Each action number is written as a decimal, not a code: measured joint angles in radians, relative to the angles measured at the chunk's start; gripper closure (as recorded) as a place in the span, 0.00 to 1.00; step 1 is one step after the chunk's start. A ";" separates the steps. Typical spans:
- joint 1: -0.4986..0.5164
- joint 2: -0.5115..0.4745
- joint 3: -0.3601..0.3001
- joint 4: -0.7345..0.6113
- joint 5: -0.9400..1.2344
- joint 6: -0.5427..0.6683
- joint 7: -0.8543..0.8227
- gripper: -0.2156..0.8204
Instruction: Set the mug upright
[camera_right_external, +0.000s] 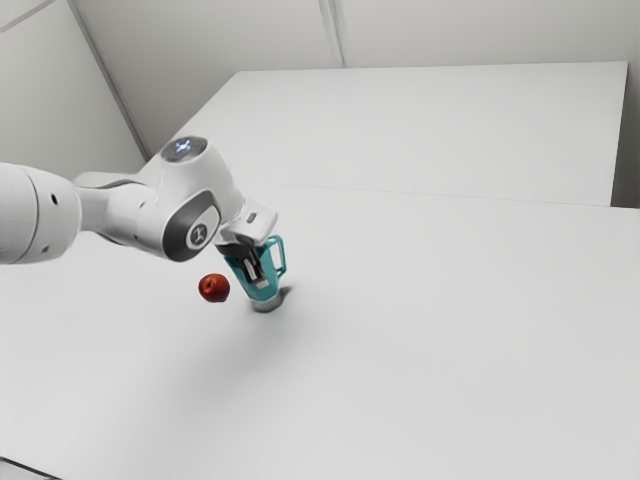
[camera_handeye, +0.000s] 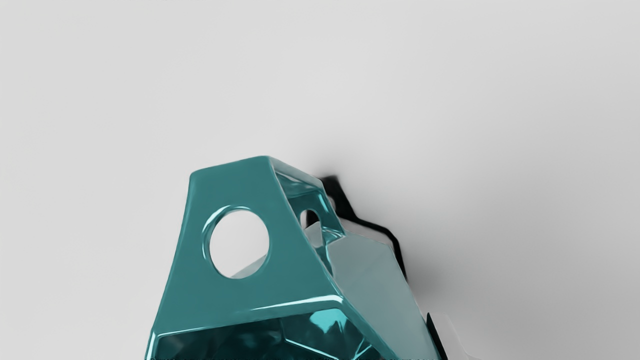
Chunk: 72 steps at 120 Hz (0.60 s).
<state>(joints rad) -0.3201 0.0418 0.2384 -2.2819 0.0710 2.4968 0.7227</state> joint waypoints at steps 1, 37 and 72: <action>0.000 0.001 0.000 -0.001 0.001 0.002 -0.001 0.96; 0.000 0.030 0.000 -0.011 0.008 0.045 -0.028 0.96; 0.000 0.031 0.000 -0.016 0.009 0.061 -0.048 0.96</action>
<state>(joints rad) -0.3200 0.0729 0.2382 -2.2983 0.0801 2.5573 0.6745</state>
